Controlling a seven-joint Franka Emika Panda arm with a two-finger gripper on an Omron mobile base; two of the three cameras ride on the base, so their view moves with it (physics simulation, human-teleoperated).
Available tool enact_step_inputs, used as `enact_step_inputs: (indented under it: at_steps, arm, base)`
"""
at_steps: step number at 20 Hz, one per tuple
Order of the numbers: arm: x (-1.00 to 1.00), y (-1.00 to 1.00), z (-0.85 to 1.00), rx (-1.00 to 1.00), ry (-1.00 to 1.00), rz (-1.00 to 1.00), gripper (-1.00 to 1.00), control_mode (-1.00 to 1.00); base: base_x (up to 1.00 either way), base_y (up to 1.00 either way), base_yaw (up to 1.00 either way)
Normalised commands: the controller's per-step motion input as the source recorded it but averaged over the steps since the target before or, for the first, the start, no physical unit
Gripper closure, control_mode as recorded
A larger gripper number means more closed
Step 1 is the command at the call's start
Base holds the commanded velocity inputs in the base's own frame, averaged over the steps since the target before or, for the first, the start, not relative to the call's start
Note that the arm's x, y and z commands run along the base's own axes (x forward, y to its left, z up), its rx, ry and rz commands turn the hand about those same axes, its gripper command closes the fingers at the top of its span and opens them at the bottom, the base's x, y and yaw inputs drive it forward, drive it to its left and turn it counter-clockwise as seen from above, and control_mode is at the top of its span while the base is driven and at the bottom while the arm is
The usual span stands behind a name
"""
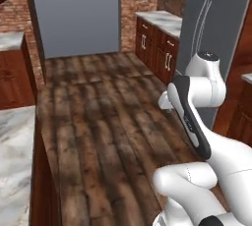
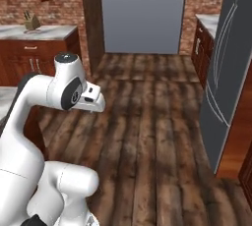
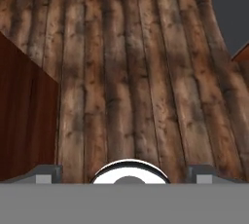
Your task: Move the hot dog bun to the plate on the dining table and place the condiment next to that plate. Then navigate to the fridge and take the sausage and place it on the plate as well.
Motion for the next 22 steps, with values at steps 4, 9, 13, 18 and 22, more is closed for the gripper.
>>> enact_step_inputs:
  at_steps: [4, 9, 13, 18, 22]
  arm:
    - [0.00, 0.00, 0.00, 0.00, 0.00, 0.00, -1.00, 1.00]
    - [0.00, 0.00, 0.00, 0.00, 0.00, 0.00, -1.00, 1.00]
    - [0.00, 0.00, 0.00, 0.00, 0.00, 0.00, -1.00, 1.00]
    - [0.00, 0.00, 0.00, 0.00, 0.00, 0.00, -1.00, 1.00]
    - [0.00, 0.00, 0.00, 0.00, 0.00, 0.00, -1.00, 1.00]
  base:
    - [1.00, -0.47, 0.23]
    - [1.00, -0.33, 0.24]
    - [1.00, -0.09, 0.38]
    - [1.00, -0.04, 0.45]
    - [1.00, -0.04, 0.46]
